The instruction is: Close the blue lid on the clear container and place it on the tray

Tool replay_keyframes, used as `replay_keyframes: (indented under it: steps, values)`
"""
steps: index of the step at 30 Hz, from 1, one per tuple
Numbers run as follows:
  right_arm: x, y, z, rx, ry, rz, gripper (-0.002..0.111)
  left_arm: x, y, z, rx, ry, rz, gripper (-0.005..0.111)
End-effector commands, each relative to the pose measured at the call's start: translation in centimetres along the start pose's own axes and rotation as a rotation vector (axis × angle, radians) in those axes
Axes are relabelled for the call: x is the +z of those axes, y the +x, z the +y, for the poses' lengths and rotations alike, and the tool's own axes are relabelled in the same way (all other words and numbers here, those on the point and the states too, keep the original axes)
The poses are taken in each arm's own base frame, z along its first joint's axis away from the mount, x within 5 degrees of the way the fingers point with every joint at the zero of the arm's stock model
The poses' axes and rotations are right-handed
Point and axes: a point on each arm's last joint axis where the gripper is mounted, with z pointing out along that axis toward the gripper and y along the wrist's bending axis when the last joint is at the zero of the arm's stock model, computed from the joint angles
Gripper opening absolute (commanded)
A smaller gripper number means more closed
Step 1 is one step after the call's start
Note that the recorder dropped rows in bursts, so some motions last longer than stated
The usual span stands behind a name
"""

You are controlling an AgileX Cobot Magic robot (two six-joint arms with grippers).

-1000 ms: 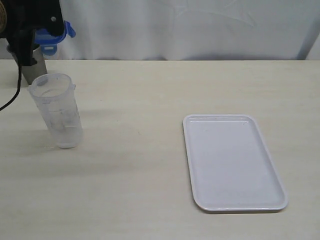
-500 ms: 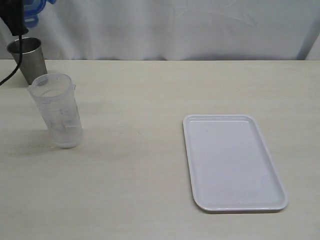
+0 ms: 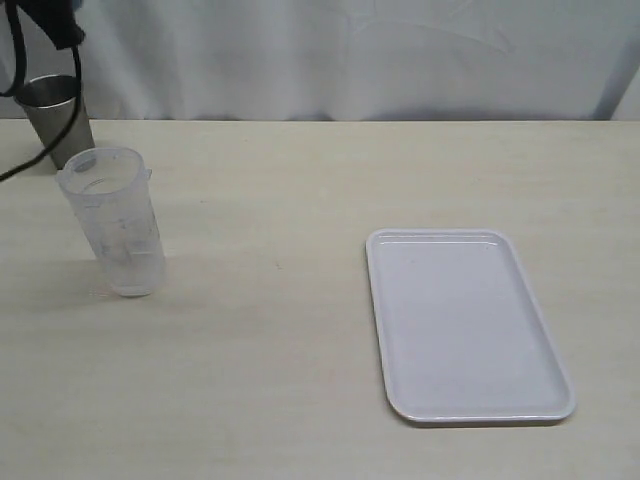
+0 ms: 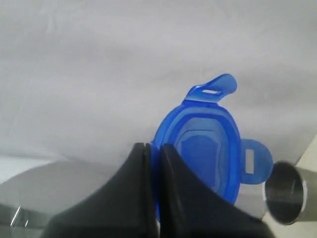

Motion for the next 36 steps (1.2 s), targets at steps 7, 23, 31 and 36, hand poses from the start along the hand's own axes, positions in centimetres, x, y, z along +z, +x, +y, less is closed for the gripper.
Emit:
replay_keyframes:
  steps: [7, 23, 31, 36]
  values:
    - [0.0, 0.1, 0.0, 0.002, -0.004, 0.001, 0.005, -1.9, -2.5, -5.2, 0.19, 0.224, -0.302, 0.0]
    - [0.0, 0.1, 0.0, 0.005, -0.005, 0.001, 0.005, -1.8, 0.6, -7.0, 0.44, 0.22, -0.074, 0.0]
    - [0.0, 0.1, 0.0, 0.005, -0.005, 0.001, 0.005, -2.0, 0.8, -7.7, 0.303, 0.309, -0.045, 0.0]
    - [0.0, 0.1, 0.0, 0.005, -0.005, 0.001, 0.005, -2.1, 0.7, -7.9, 0.272, 0.331, -0.054, 0.0]
